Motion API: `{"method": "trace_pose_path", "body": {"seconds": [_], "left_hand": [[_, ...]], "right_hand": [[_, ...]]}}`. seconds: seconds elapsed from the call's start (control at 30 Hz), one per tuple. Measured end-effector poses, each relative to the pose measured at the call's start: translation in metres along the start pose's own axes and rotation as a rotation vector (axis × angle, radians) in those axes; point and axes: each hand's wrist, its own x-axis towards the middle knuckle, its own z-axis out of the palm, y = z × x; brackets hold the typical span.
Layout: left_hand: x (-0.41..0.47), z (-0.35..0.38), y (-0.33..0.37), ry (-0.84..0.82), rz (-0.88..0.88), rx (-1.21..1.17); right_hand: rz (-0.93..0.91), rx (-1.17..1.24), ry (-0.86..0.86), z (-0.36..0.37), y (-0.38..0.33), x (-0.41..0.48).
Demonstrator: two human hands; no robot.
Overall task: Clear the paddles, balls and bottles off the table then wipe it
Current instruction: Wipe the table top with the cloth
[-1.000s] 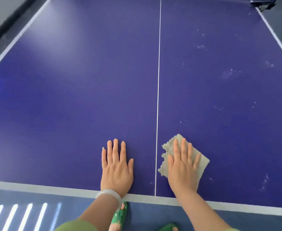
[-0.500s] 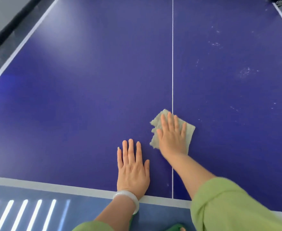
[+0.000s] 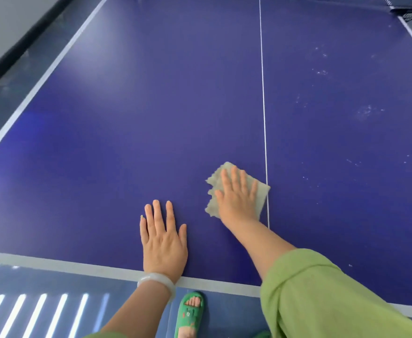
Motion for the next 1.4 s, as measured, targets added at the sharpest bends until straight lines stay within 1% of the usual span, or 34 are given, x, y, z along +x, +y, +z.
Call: {"method": "trace_pose_path", "body": {"seconds": [0.03, 0.1, 0.17, 0.23, 0.27, 0.3, 0.37, 0.4, 0.43, 0.47, 0.53, 0.6, 0.63, 0.7, 0.73, 0.77, 0.8, 0.87, 0.93, 0.97, 1.0, 1.03, 1.1, 1.17, 1.2, 1.23, 1.27, 1.3, 1.4], "left_hand": [[0.000, 0.001, 0.000, 0.000, -0.007, -0.001], [0.000, -0.001, 0.000, 0.005, -0.009, -0.006], [0.000, -0.002, 0.000, 0.011, -0.002, -0.006], [0.000, -0.002, 0.001, 0.007, -0.010, -0.010], [0.000, -0.002, 0.001, 0.001, -0.014, -0.008], [0.000, -0.002, 0.002, -0.006, -0.016, -0.004], [0.001, -0.002, 0.002, -0.016, -0.019, 0.005], [0.001, -0.001, 0.002, -0.020, -0.020, 0.011], [0.001, -0.001, 0.002, -0.024, -0.020, 0.016], [0.001, -0.001, 0.002, -0.025, -0.019, 0.020], [0.001, -0.001, 0.001, -0.029, -0.020, 0.026], [0.002, -0.001, 0.001, -0.039, -0.019, 0.030], [0.002, 0.000, 0.001, -0.039, -0.015, 0.028], [0.001, 0.000, 0.000, -0.026, -0.009, 0.018], [0.001, 0.000, 0.000, -0.016, -0.007, 0.013], [0.001, 0.000, 0.000, -0.006, -0.006, 0.009], [0.001, 0.000, 0.000, 0.004, -0.006, 0.005], [0.000, -0.001, 0.001, 0.014, -0.011, -0.005], [0.001, 0.000, 0.001, 0.015, -0.016, 0.003], [0.001, -0.002, 0.003, 0.004, -0.022, 0.006], [0.002, -0.003, 0.005, -0.014, -0.034, 0.007], [0.003, -0.006, 0.011, -0.040, -0.052, 0.003], [0.002, -0.011, 0.031, -0.074, -0.043, -0.019], [-0.005, -0.011, 0.063, -0.083, 0.089, -0.030], [-0.010, -0.009, 0.083, -0.084, 0.165, -0.030], [-0.016, -0.007, 0.104, -0.081, 0.222, -0.038], [-0.022, -0.005, 0.125, -0.073, 0.256, -0.056], [-0.028, -0.002, 0.146, -0.065, 0.276, -0.072], [-0.049, 0.010, 0.206, -0.081, 0.297, -0.094]], "right_hand": [[-0.087, -0.007, 0.013, 0.006, -0.013, -0.006], [-0.191, -0.046, 0.054, 0.021, -0.026, -0.041], [-0.255, -0.061, 0.076, 0.032, -0.012, -0.084], [-0.246, -0.090, 0.071, 0.035, 0.025, -0.107], [-0.194, -0.115, 0.092, 0.033, 0.048, -0.106], [-0.100, -0.120, 0.098, 0.029, 0.069, -0.099], [0.160, -0.072, 0.073, 0.018, 0.095, -0.074], [0.267, -0.027, 0.056, 0.013, 0.095, -0.064], [0.335, 0.004, 0.047, 0.010, 0.087, -0.060], [0.338, 0.026, 0.055, 0.011, 0.073, -0.060], [0.203, 0.005, 0.109, 0.026, 0.038, -0.082], [-0.006, -0.053, 0.137, 0.043, 0.017, -0.122], [-0.100, -0.074, 0.127, 0.048, 0.020, -0.139], [-0.195, -0.106, 0.124, 0.051, 0.050, -0.156], [-0.183, -0.127, 0.153, 0.050, 0.073, -0.158], [-0.128, -0.152, 0.176, 0.050, 0.099, -0.158], [-0.035, -0.168, 0.193, 0.048, 0.125, -0.154], [0.192, -0.108, 0.192, 0.039, 0.164, -0.144], [0.336, -0.014, 0.191, 0.037, 0.172, -0.135], [0.361, 0.008, 0.205, 0.037, 0.162, -0.134], [0.339, 0.003, 0.220, 0.039, 0.148, -0.137], [0.272, -0.017, 0.235, 0.042, 0.133, -0.142], [0.043, -0.059, 0.219, 0.048, 0.115, -0.158], [-0.166, -0.090, 0.196, 0.049, 0.128, -0.172], [-0.221, -0.095, 0.194, 0.046, 0.144, -0.174], [-0.232, -0.110, 0.204, 0.044, 0.166, -0.175], [-0.197, -0.134, 0.215, 0.043, 0.190, -0.174], [-0.115, -0.156, 0.224, 0.042, 0.216, -0.172], [0.240, -0.101, 0.230, 0.032, 0.287, -0.166]]}}
